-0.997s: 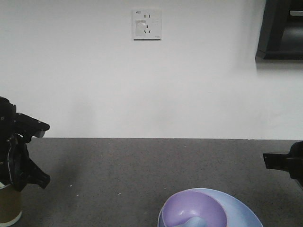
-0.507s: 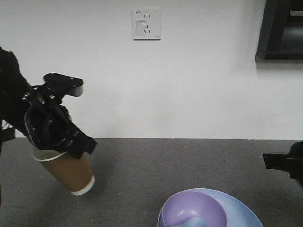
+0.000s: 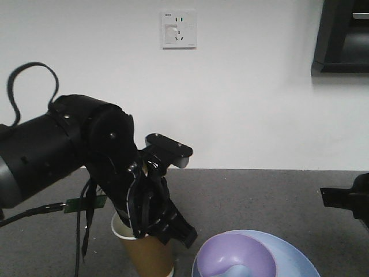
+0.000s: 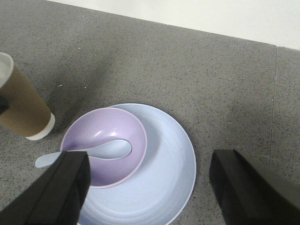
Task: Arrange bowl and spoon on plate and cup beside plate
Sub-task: 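Lift the cup and set it down beside the plate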
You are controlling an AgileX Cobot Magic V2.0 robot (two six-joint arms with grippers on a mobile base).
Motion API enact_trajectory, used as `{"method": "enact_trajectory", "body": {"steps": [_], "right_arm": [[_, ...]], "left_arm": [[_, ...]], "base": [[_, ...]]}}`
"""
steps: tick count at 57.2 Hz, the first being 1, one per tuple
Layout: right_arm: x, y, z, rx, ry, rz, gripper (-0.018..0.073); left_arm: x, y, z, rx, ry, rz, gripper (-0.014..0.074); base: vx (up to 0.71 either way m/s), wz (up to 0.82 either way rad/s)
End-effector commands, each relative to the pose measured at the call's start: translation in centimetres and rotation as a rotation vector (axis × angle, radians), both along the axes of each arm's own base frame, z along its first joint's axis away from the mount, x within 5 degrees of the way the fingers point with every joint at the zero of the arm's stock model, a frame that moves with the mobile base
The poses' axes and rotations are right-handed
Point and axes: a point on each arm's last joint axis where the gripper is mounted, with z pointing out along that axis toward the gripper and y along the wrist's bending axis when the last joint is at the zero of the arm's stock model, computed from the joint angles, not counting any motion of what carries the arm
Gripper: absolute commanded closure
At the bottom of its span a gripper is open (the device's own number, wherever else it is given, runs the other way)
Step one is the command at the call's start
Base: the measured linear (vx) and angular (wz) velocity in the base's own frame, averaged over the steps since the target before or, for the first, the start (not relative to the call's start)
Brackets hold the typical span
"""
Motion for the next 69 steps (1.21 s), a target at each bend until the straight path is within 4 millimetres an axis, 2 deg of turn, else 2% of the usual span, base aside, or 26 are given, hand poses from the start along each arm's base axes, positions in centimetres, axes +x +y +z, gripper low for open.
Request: {"method": "enact_trajectory", "body": {"steps": [1,13,21,27,38,45,69], "right_arm": [[-0.2,-0.1,1.5,0.021,-0.1,-0.008,-0.0022],[-0.2,-0.1,1.5,0.02,-0.096,-0.007,-0.0022],[-0.2,-0.1,1.5,0.019,-0.093,-0.007,-0.0022],[-0.2,-0.1,1.5,0.019,-0.092,-0.007,-0.0022],[-0.3,-0.1,1.5,0.019,-0.089,-0.006,-0.0022],[-0.3,-0.1,1.5,0.018,-0.089,-0.006,-0.0022],[-0.3,-0.1,1.5,0.018,-0.089,-0.006,-0.0022]], "left_arm": [[-0.9,-0.3,2.1,-0.052,-0.062,-0.006,0.0596],[-1.3,-1.3,1.5,-0.041,-0.051,-0.031,0.0589],[-1.3,-1.3,1.5,-0.041,-0.052,-0.032,0.055],[-1.3,-1.3,1.5,-0.041,-0.051,-0.032,0.0486],[-1.3,-1.3,1.5,-0.043,-0.051,-0.032,0.0311],[-1.3,-1.3,1.5,-0.043,-0.05,-0.03,0.0243],[-1.4,-1.2,1.5,-0.035,-0.044,-0.032,0.023]], "base": [[0.0,0.0],[0.0,0.0],[0.0,0.0],[0.0,0.0],[0.0,0.0],[0.0,0.0],[0.0,0.0]]}}
